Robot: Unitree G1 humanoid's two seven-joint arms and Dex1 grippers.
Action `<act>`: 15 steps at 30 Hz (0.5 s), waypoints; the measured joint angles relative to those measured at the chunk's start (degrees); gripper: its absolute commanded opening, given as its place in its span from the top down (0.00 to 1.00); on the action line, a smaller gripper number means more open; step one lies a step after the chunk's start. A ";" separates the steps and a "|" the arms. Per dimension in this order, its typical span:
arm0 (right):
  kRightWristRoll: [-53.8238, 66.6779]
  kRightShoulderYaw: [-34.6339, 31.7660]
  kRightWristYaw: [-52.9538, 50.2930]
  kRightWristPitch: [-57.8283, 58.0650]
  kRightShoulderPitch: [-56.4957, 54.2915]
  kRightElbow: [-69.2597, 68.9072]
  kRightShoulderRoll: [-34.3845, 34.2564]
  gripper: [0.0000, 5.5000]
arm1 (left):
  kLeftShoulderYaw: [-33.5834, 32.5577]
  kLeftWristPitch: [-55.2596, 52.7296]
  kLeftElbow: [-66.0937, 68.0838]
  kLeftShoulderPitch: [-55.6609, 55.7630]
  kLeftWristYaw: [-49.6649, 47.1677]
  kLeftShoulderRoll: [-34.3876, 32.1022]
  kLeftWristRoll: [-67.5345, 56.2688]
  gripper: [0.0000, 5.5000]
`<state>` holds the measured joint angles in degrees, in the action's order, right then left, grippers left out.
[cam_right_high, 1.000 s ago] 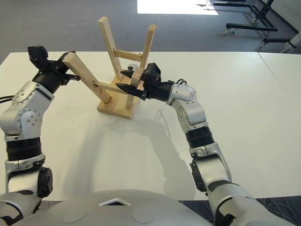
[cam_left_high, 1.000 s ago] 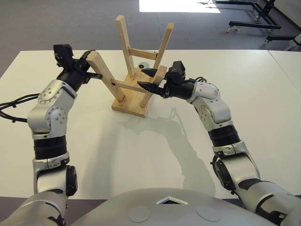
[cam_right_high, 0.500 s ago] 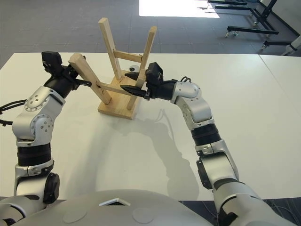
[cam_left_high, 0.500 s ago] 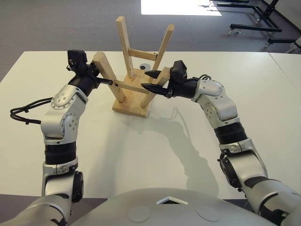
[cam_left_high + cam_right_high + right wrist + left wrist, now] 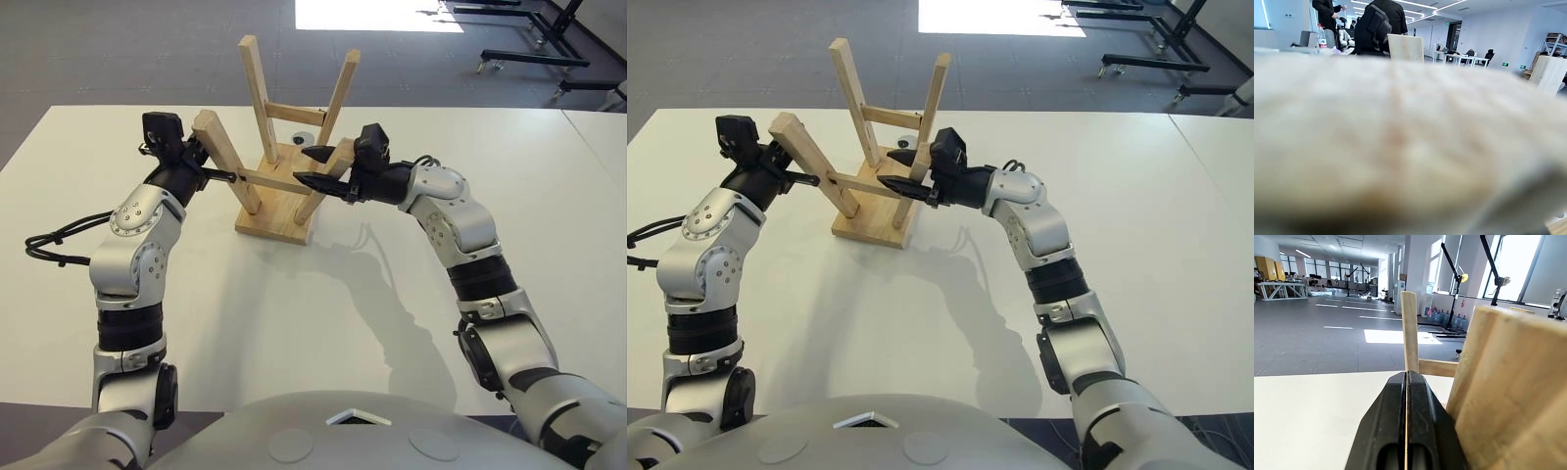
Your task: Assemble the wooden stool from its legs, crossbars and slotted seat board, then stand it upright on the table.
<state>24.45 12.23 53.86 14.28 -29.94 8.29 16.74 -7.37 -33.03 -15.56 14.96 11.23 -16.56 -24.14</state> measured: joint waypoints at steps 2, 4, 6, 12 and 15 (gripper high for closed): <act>0.60 -1.08 -0.13 0.06 0.37 0.29 -0.94 0.63 | 0.08 -0.14 0.05 -1.31 0.74 0.57 -0.27 1.00; 0.84 -1.62 0.01 -0.05 0.79 0.28 -1.51 0.63 | 0.03 -0.06 0.05 -1.56 1.16 0.62 -0.27 1.00; 0.83 -1.84 0.00 -0.33 1.02 0.30 -1.95 0.63 | -0.32 0.03 0.23 -1.74 1.64 0.75 -0.34 1.00; 0.23 -2.29 -1.11 -3.38 2.43 0.17 -4.63 0.60 | -0.69 0.48 2.08 -3.63 2.80 0.87 -0.25 1.00; -1.06 -2.20 -3.33 -4.87 3.86 0.67 -6.36 0.50 | -0.30 0.97 2.46 -4.46 3.52 0.93 0.08 1.00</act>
<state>23.39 10.02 50.53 9.41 -26.07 8.96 10.38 -7.68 -32.06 -13.11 10.49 14.75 -15.63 -24.06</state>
